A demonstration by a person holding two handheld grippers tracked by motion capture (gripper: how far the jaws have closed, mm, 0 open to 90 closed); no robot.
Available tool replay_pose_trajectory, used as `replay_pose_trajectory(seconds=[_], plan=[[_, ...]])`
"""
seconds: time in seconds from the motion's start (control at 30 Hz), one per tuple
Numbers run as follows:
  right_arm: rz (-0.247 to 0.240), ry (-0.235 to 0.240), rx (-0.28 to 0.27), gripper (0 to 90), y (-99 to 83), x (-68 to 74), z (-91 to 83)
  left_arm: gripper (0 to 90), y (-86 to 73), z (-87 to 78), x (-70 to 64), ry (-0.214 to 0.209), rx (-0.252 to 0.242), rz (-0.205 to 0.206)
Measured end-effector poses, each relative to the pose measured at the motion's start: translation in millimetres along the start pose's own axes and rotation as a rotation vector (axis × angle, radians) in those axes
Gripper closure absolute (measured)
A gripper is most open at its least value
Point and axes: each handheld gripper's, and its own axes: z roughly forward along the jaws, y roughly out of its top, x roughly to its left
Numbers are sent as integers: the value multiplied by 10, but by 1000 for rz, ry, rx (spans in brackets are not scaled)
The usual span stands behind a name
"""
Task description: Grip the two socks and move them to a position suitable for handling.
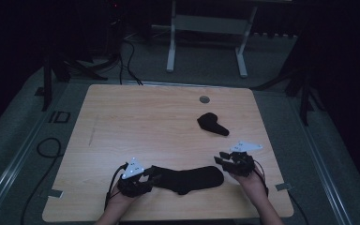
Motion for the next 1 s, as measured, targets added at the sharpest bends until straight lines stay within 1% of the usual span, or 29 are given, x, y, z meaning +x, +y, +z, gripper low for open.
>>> replay_pose_trajectory(seconds=[0.07, 0.13, 0.17, 0.23, 0.27, 0.33, 0.37, 0.43, 0.47, 0.53, 0.6, 0.63, 0.67, 0.7, 0.73, 0.77, 0.8, 0.83, 0.87, 0.9, 0.93, 1.0], plan=[[-5, -32, -24, 572, 119, -108, 31, 492, -12, -11, 2, 14, -9, 1], [-11, -66, -47, 498, 239, -213, 91, 465, -21, -15, 12, 18, -9, 1], [-14, -77, -52, 479, 300, -265, 138, 428, -22, -14, 17, 20, -11, -3], [-18, -106, -48, 429, 437, -383, 266, 389, -20, -6, 19, 14, -12, -19], [-13, -105, -44, 415, 483, -424, 315, 355, -18, 1, 16, 13, -12, -22], [-1, -130, -32, 400, 603, -515, 444, 317, -14, 10, 6, 15, -11, -18], [8, -128, -24, 379, 663, -562, 511, 284, -13, 13, 1, 19, -10, -19], [10, -152, -11, 357, 783, -636, 657, 280, -14, 12, -2, 20, -12, -22], [14, -150, -3, 332, 818, -660, 707, 280, -14, 11, -2, 21, -16, -25], [34, -150, 24, 322, 897, -724, 834, 280, -12, 15, -4, 21, -11, -20], [59, -127, 46, 314, 949, -782, 943, 280, -10, 22, -11, 17, -12, -14], [56, -138, 57, 314, 962, -799, 995, 280, -9, 26, -15, 14, -10, -13], [52, -154, 86, 315, 964, -825, 1060, 281, -9, 27, -19, 13, -9, -12], [55, -157, 101, 327, 958, -844, 1098, 281, -8, 28, -25, 10, -7, -8], [55, -157, 101, 327, 958, -844, 1098, 281, -8, 28, -25, 10, -7, -8], [60, -165, 122, 327, 944, -864, 1140, 281, -8, 28, -25, 10, -7, -8], [60, -165, 122, 361, 944, -864, 1140, 281, -7, 26, -35, 13, -5, -3], [33, -175, 188, 457, 874, -899, 1242, 282, -6, 24, -38, 7, -4, -6], [35, -172, 196, 499, 851, -897, 1259, 281, -4, 24, -38, 10, -1, 0], [34, -166, 186, 537, 831, -886, 1263, 282, -2, 25, -38, 10, -1, -2], [26, -165, 179, 602, 817, -874, 1260, 282, 0, 26, -34, 8, -2, -5], [25, -164, 172, 760, 808, -853, 1249, 282, 6, 26, -34, 6, -2, -8]])
